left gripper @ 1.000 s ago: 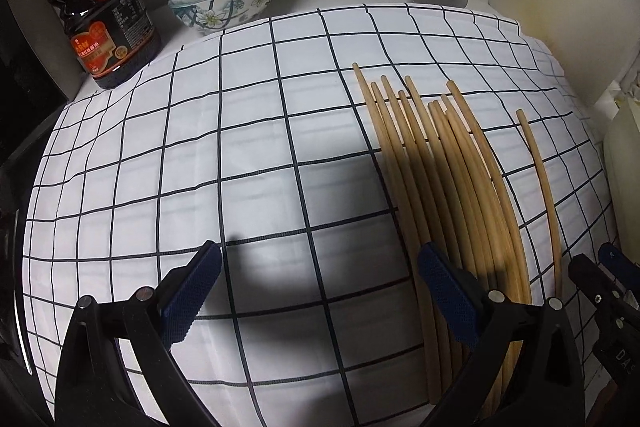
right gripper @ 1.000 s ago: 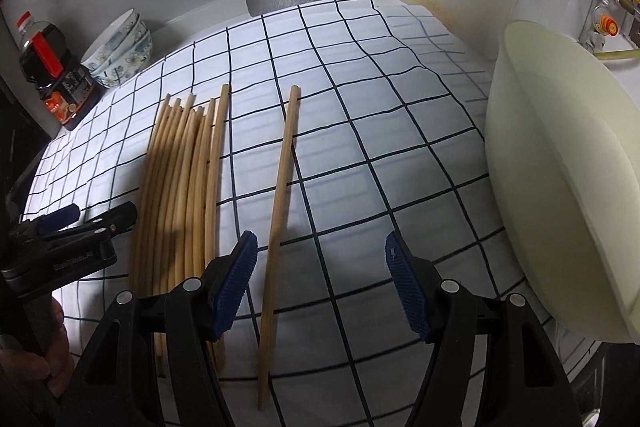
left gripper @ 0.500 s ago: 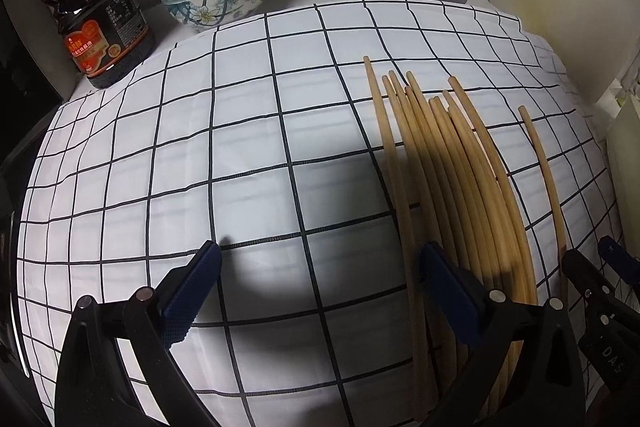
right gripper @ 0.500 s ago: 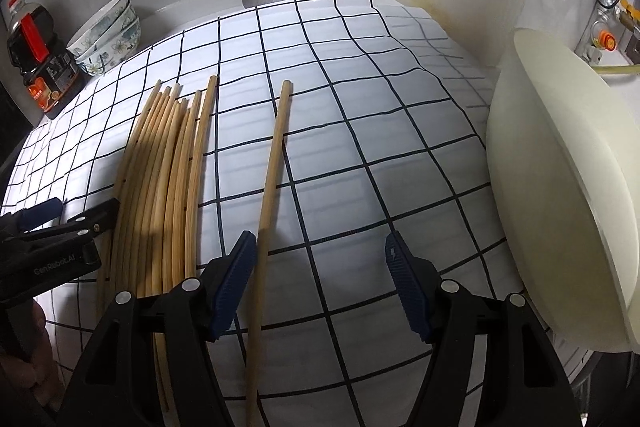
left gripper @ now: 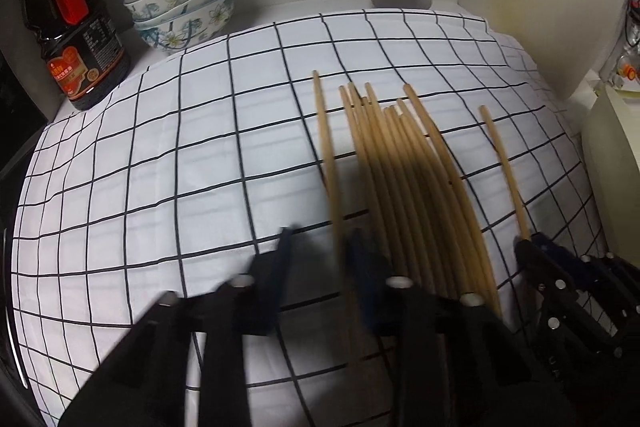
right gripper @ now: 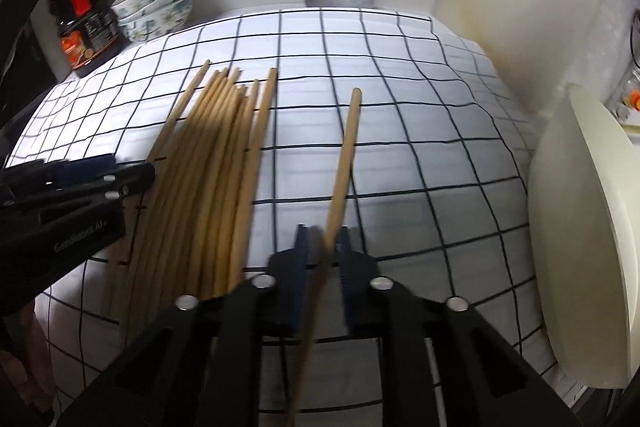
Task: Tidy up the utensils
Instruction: 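Grasp the lone wooden chopstick with the right tool while the left tool grasps one from the bundle, then carry both held chopsticks over the white basin, then open both tools to drop the chopsticks into the basin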
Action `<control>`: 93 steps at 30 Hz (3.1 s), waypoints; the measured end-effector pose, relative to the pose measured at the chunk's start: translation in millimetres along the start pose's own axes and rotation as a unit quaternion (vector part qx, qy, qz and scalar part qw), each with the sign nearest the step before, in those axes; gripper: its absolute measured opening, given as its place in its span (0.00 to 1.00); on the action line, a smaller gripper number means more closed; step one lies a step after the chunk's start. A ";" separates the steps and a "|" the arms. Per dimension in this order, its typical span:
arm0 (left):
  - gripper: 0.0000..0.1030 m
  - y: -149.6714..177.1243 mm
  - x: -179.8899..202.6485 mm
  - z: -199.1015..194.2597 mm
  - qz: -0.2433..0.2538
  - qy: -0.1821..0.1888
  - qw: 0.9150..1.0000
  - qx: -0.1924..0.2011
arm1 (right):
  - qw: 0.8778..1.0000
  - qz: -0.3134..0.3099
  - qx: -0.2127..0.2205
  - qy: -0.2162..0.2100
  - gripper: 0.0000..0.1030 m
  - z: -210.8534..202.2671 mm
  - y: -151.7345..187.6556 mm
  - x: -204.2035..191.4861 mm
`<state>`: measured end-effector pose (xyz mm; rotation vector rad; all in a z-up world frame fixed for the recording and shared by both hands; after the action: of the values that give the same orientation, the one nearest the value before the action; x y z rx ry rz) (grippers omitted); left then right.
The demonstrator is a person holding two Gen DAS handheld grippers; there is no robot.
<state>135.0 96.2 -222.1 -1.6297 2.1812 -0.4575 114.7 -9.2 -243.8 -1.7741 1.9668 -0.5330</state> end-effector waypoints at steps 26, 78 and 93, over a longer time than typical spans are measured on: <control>0.07 -39.6 38.9 -96.0 0.017 0.077 0.995 0.057 | 0.989 0.119 0.046 -0.075 0.06 -100.7 -38.5 57.7; 0.38 -107.4 345.8 -29.6 0.184 0.133 0.974 -0.022 | 0.954 0.301 -0.012 0.011 0.15 -67.5 -26.0 336.3; 0.70 -106.1 307.1 -64.8 0.174 0.120 0.977 0.010 | 0.954 0.298 0.022 0.023 0.24 -109.9 -17.6 326.0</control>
<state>113.9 -225.9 -147.6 -1.1928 2.5629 -0.5925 40.8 -335.9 -163.4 -1.0543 2.3518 -0.4042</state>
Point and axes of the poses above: each gripper's, at about its wrist camera, not at the fingertips, and z roughly the way its jaws point, x to its right, y to its underside, the point moved 7 cm from there along z, roughly the way its jaws point, and after that the axes turned 14 degrees about z, right-handed, at the moved point
